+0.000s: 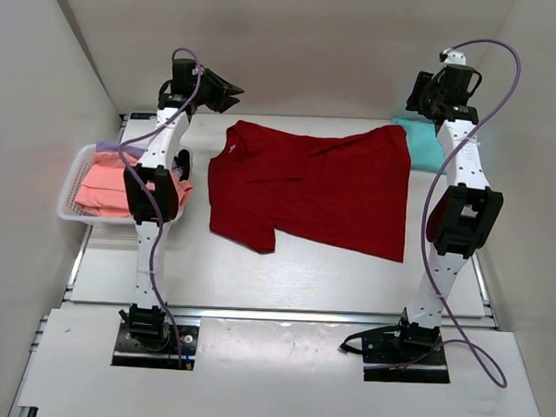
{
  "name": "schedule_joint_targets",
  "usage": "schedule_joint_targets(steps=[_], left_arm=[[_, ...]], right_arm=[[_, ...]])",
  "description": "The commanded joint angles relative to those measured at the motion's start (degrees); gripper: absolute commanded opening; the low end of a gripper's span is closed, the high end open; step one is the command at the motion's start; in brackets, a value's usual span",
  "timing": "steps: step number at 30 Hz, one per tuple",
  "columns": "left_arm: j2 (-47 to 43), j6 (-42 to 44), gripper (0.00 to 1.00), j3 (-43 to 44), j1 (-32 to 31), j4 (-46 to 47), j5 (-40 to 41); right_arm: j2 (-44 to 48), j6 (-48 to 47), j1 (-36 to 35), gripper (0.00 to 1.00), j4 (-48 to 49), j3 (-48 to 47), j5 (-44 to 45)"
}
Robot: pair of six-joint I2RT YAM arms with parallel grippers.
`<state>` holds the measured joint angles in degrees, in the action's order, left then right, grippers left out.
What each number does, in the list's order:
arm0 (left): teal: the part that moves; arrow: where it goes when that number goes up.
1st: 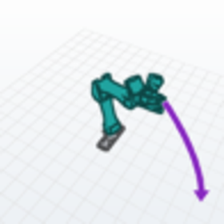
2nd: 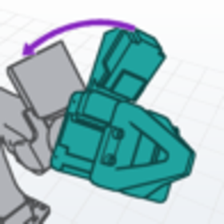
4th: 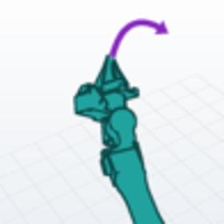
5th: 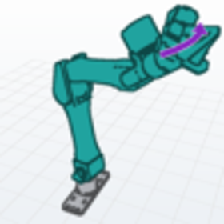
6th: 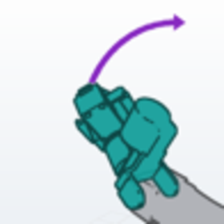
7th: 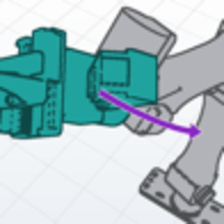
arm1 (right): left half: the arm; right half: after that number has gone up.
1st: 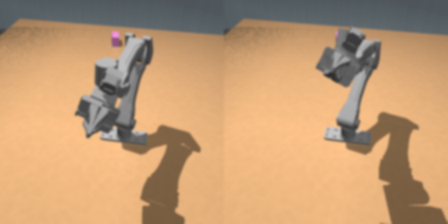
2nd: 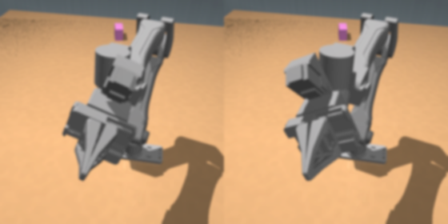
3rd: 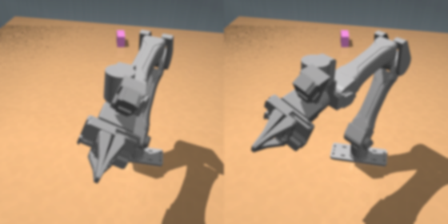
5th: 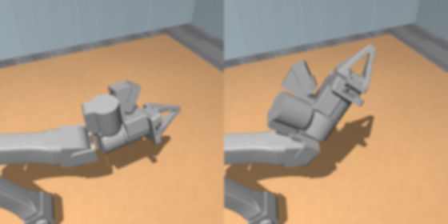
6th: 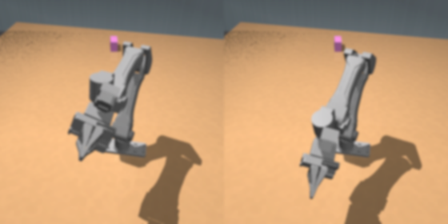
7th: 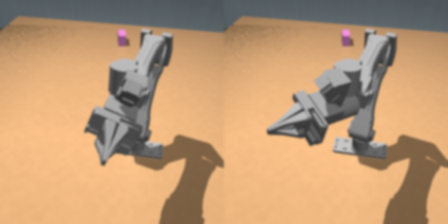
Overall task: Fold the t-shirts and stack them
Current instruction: Flatten out the tshirt
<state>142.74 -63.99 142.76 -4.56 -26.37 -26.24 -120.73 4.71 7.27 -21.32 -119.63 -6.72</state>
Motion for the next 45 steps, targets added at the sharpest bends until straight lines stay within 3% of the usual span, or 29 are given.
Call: schedule_joint_targets(steps=[1, 6, 11, 16, 20, 28, 38, 45], left_arm=[[-12.3, 4.7, 0.48, -3.4, 0.3, -3.8, -3.3], [-38.1, 6.9, 0.45, -44.2, -0.1, 3.9, -4.1], [-54.4, 13.6, 0.47, -63.3, -2.8, -4.7, -1.0], [-63.5, 22.5, 0.51, -76.9, -10.1, -12.5, 9.2], [-67.9, 24.1, 0.52, -88.5, -9.4, -14.6, 16.6], [-60.3, 22.1, 0.54, -92.7, -11.9, -9.1, 24.2], [-50.1, 19.8, 0.54, -89.6, -13.1, -4.5, 30.1], [-46.2, 19.8, 0.57, -85.4, -12.4, -4.0, 31.3]], right_arm=[[8.0, -1.4, -2.3, 0.52, -1.3, 2.8, 6.7], [22.8, -0.5, -2.8, 0.53, -0.8, 20.5, 6.5], [39.0, 0.4, -3.6, 0.55, 0.1, 45.8, 8.4], [49.0, 1.9, -3.5, 0.57, -2.7, 58.1, 7.2], [53.0, 4.8, -2.9, 0.58, -2.6, 64.0, 2.3], [52.5, 6.5, -3.7, 0.62, -5.7, 68.7, 2.4], [46.7, 12.4, -0.1, 0.66, -7.2, 71.1, 6.6], [42.8, 17.6, 2.1, 0.74, -4.2, 74.5, 2.3]])
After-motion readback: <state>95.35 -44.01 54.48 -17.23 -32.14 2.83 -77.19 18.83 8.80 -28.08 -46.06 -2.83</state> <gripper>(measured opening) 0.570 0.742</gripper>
